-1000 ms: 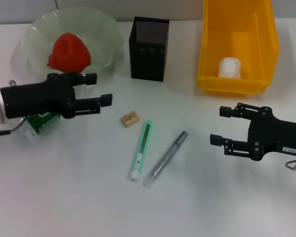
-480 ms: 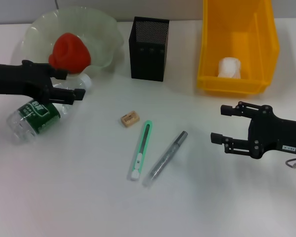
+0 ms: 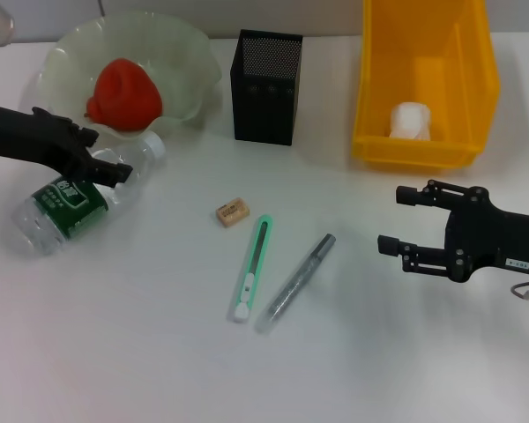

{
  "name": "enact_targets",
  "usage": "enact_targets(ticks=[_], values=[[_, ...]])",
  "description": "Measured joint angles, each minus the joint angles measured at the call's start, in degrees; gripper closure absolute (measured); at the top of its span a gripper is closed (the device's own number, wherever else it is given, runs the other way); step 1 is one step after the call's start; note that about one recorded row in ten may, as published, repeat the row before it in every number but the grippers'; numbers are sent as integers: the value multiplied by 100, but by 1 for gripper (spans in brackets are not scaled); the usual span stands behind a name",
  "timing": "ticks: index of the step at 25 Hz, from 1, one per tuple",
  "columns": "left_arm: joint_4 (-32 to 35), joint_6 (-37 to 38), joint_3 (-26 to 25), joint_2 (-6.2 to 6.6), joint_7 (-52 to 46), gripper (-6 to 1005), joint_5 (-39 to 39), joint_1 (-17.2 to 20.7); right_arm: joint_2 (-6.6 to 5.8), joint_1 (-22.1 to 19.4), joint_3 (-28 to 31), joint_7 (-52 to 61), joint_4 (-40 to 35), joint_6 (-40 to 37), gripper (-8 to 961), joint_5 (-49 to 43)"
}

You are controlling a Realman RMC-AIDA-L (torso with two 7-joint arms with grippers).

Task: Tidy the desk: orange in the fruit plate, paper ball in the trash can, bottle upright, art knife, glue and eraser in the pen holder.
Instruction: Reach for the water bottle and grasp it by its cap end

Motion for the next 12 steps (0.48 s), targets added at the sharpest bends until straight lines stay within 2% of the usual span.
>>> enact_targets(ticks=[12], values=[[-270, -292, 25, -12, -82, 205, 384, -116, 14, 3, 11, -64, 3, 6, 202, 7]])
